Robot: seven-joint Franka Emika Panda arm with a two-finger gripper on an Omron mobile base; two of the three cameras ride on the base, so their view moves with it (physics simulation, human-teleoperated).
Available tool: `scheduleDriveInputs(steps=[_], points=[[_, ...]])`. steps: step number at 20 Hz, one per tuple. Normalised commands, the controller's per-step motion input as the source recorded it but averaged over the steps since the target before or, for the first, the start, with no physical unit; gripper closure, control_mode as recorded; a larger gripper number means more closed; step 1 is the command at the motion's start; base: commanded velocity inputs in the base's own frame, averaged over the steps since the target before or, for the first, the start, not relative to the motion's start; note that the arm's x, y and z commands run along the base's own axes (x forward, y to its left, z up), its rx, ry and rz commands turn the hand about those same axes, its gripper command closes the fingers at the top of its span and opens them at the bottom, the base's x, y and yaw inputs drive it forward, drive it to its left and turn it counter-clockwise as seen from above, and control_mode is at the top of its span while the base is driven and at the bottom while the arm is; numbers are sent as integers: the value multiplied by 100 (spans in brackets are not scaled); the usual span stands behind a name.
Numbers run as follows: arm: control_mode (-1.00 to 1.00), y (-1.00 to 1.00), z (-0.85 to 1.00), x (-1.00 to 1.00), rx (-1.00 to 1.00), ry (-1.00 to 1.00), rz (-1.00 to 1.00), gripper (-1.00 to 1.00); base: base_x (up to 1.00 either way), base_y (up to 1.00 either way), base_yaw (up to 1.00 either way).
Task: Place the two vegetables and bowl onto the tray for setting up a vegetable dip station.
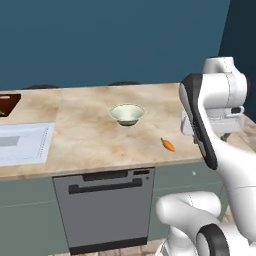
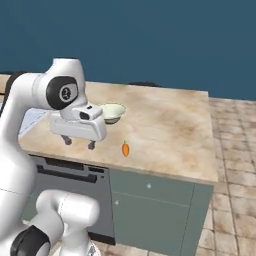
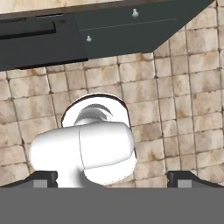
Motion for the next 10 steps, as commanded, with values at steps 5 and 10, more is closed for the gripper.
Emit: scheduleDriveInputs(steps=[5, 10], points=[[100, 0, 0, 0, 0, 0, 0, -100, 34, 48, -25], [100, 0, 0, 0, 0, 0, 0, -100, 43, 41, -19]])
